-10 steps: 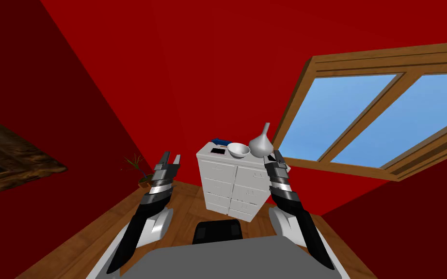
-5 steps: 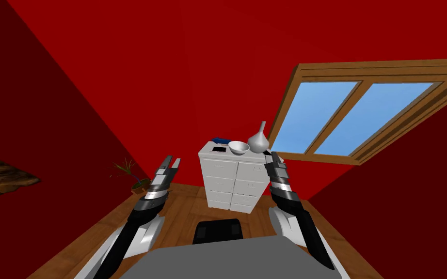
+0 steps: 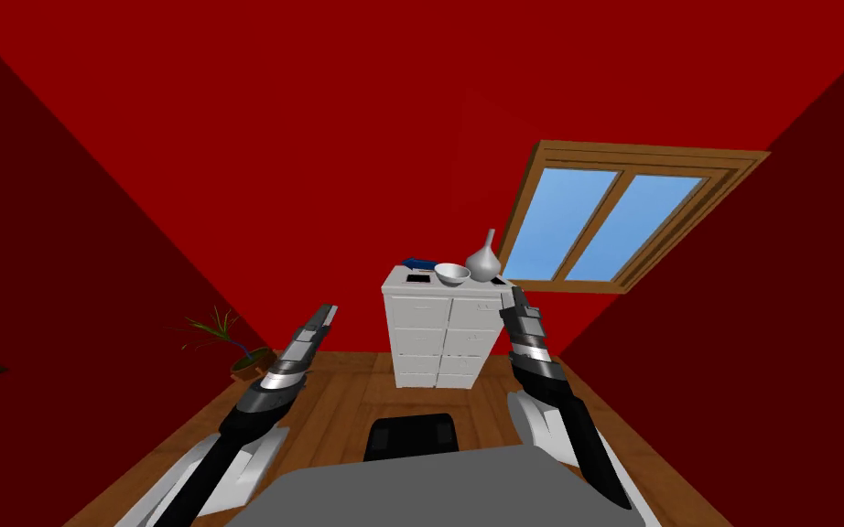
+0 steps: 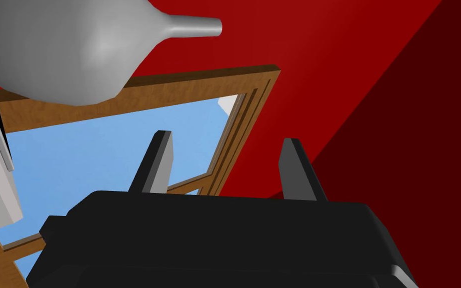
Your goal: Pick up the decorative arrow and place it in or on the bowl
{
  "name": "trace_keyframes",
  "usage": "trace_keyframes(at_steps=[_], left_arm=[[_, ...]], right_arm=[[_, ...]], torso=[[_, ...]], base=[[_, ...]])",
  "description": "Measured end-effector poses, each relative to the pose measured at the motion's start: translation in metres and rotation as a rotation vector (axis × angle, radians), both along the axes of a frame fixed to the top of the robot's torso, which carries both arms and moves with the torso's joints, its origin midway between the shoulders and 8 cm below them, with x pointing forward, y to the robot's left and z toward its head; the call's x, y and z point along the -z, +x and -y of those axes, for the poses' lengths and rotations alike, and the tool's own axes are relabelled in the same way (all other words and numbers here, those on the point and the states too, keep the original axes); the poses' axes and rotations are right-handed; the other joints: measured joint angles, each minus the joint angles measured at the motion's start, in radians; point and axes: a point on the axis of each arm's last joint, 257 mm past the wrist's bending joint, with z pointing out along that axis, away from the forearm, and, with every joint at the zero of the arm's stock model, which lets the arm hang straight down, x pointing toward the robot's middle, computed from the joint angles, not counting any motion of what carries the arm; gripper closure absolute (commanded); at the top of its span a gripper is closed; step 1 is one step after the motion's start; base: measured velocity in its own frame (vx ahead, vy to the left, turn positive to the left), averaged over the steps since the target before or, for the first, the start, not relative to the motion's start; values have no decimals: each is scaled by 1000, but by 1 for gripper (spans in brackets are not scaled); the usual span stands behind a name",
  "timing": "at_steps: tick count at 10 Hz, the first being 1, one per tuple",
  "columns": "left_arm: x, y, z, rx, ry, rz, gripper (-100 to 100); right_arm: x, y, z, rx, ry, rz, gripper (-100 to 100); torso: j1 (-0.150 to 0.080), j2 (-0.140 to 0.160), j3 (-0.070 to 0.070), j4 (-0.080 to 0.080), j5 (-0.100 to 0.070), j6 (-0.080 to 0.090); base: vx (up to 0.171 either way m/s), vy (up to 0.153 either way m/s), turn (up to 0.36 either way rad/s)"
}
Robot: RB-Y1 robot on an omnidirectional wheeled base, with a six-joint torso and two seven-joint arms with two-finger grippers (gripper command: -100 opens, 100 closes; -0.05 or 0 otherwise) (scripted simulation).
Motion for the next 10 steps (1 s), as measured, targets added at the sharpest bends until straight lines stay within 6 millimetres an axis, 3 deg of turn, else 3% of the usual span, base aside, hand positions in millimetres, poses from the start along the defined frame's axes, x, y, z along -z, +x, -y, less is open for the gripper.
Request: trace_keyframes(at_steps=[8, 10], left_arm=[[51, -19, -5, -1, 445, -26, -100], [66, -24, -9, 6, 564, -26, -100]], right_arm=[[0, 0, 0, 0, 0, 0, 0], [0, 0, 0, 0, 0, 0, 0]], torso=[[3, -2, -1, 0, 1, 0], [1, -1, -1, 0, 0, 0]], base=[[-75, 134, -201], [-65, 74, -78]])
